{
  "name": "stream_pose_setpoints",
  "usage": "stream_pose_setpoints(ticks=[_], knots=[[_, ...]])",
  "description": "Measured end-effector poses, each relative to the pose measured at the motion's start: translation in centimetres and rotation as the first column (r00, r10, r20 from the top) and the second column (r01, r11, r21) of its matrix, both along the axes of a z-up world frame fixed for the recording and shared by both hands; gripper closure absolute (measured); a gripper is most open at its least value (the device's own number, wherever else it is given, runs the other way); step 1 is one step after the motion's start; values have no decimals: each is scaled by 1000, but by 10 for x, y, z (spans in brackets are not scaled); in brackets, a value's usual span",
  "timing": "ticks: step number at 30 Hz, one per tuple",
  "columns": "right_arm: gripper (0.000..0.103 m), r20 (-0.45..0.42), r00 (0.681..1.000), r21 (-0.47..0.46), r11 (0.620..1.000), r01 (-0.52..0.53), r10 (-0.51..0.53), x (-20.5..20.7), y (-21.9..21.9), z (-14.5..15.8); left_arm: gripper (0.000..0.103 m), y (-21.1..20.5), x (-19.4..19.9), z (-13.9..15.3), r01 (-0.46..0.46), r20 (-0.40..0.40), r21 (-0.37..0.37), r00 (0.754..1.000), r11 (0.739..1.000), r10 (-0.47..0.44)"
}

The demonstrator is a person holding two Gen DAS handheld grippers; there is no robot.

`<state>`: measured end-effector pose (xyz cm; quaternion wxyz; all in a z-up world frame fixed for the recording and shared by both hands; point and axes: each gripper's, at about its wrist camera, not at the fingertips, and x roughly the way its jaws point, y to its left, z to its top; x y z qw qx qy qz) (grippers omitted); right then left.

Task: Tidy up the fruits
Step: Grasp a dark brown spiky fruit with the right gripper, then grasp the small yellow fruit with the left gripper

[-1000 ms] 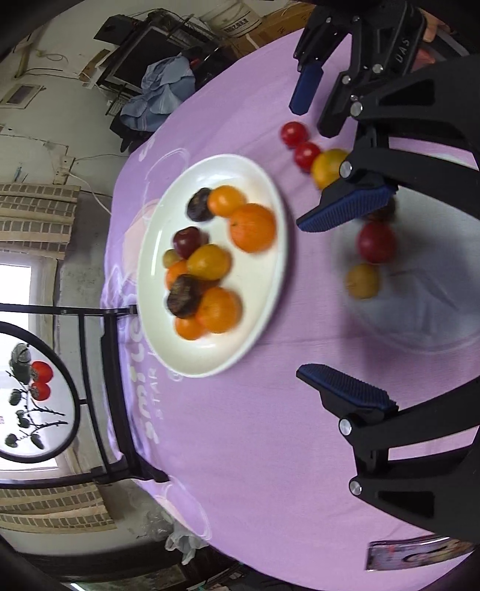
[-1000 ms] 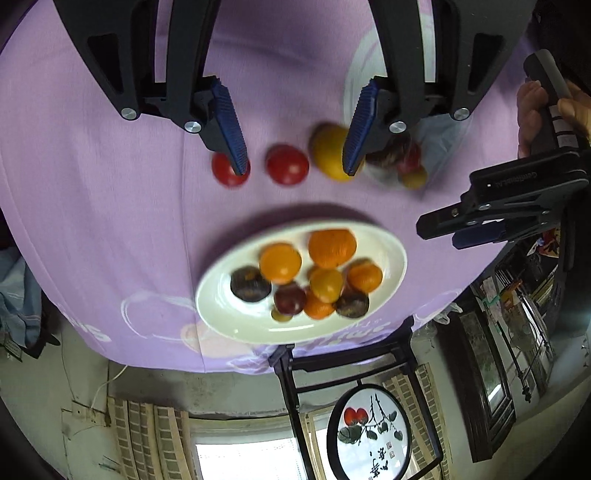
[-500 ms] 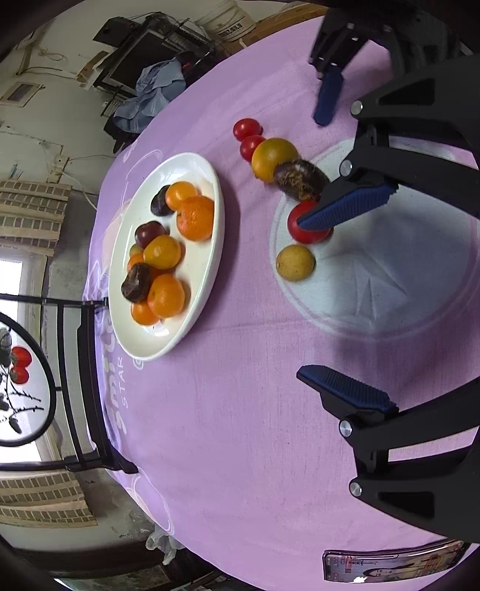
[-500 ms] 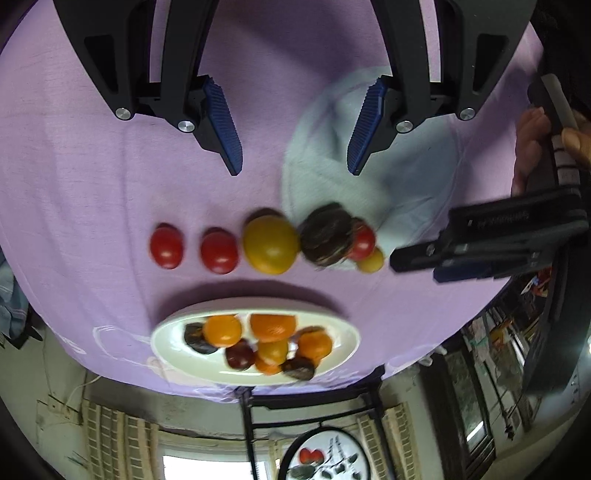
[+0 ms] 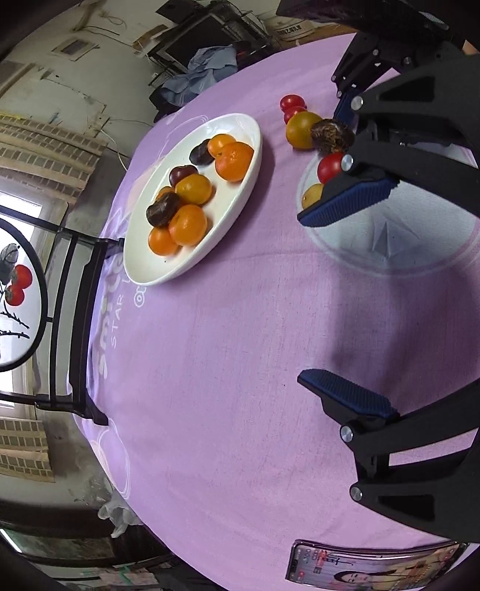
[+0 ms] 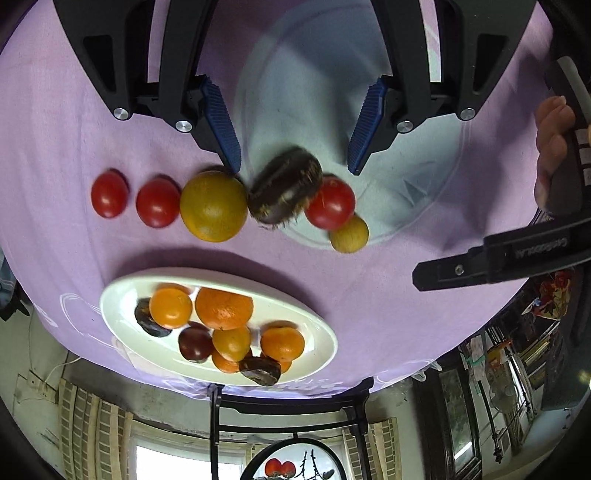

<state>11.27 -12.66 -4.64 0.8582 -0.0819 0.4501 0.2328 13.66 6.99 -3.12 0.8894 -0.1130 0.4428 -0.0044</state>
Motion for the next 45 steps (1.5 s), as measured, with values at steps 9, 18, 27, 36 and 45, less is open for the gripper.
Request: stream_pose_setpoints(ticks=[9, 18, 27, 36, 45], knots=[[71, -7, 1000, 40, 999, -13, 13, 9, 0, 6, 25, -9, 0, -6, 40, -14, 20, 999, 999, -40], [71, -20, 999, 77, 996, 43, -42, -14, -39, 11, 25, -43, -8, -11, 145, 3, 77, 989, 986, -146], [71, -22, 996, 106, 991, 83, -81, -25, -70, 9, 39, -61, -2, -29, 181, -50, 191, 983, 965, -175], [71, -29, 998, 130, 989, 65, -62, -25, -72, 8, 39, -72, 6, -28, 187, -71, 211, 982, 959, -176], [71, -32, 998, 138, 989, 62, -58, -25, -72, 8, 50, -89, 22, -27, 236, -57, 237, 972, 943, -229]])
